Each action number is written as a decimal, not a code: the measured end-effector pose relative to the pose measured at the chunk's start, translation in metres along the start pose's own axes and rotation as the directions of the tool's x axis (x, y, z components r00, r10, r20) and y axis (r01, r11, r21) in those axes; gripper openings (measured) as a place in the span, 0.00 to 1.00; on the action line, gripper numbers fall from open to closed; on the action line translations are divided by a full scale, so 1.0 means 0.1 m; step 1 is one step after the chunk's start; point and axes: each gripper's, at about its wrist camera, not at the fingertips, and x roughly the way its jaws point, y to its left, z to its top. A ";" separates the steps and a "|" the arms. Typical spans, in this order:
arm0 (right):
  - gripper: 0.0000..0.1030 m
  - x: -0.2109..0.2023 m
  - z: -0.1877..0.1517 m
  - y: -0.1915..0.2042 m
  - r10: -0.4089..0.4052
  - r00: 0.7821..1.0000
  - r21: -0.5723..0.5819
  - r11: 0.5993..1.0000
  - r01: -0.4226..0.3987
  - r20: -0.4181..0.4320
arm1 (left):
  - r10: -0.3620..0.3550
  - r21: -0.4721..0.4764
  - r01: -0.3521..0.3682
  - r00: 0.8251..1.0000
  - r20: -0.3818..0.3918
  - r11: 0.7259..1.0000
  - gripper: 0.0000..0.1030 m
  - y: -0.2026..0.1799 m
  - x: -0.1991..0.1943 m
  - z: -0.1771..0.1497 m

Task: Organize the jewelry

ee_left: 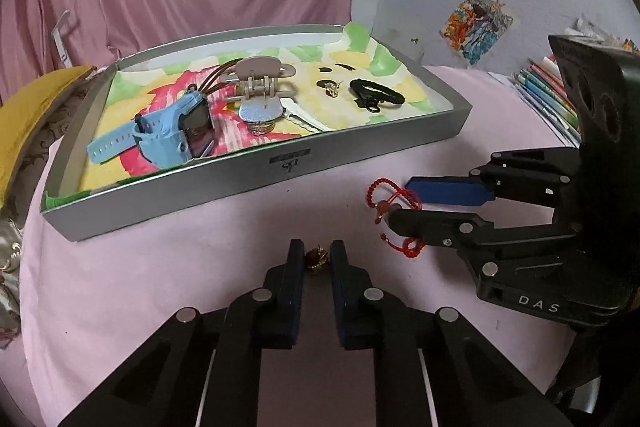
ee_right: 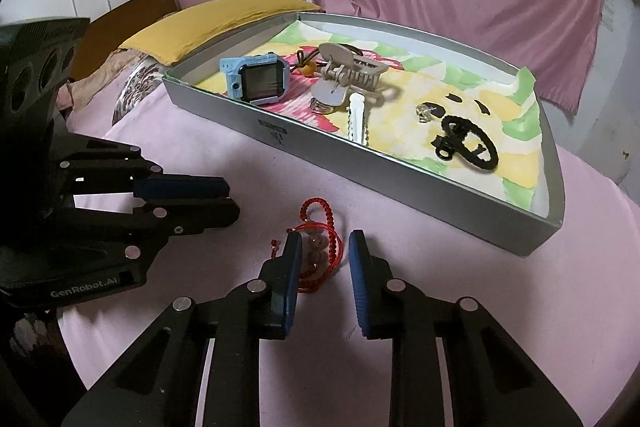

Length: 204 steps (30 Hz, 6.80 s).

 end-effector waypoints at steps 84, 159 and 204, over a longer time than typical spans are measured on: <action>0.06 0.66 1.16 -1.06 -0.117 0.986 0.267 0.960 0.081 0.123 | 0.167 -0.225 -0.160 0.986 0.014 0.961 0.11 0.75 0.87 1.57; 0.91 -0.37 0.83 -0.74 -0.202 0.865 0.293 0.954 0.068 0.459 | 0.338 -0.368 -0.195 0.861 0.380 0.909 0.99 0.82 -0.34 0.93; 0.98 -1.23 -0.76 0.30 -0.294 0.769 0.281 0.947 0.154 0.568 | 0.385 -0.352 -0.217 0.758 0.527 0.910 0.99 0.32 -1.23 -0.85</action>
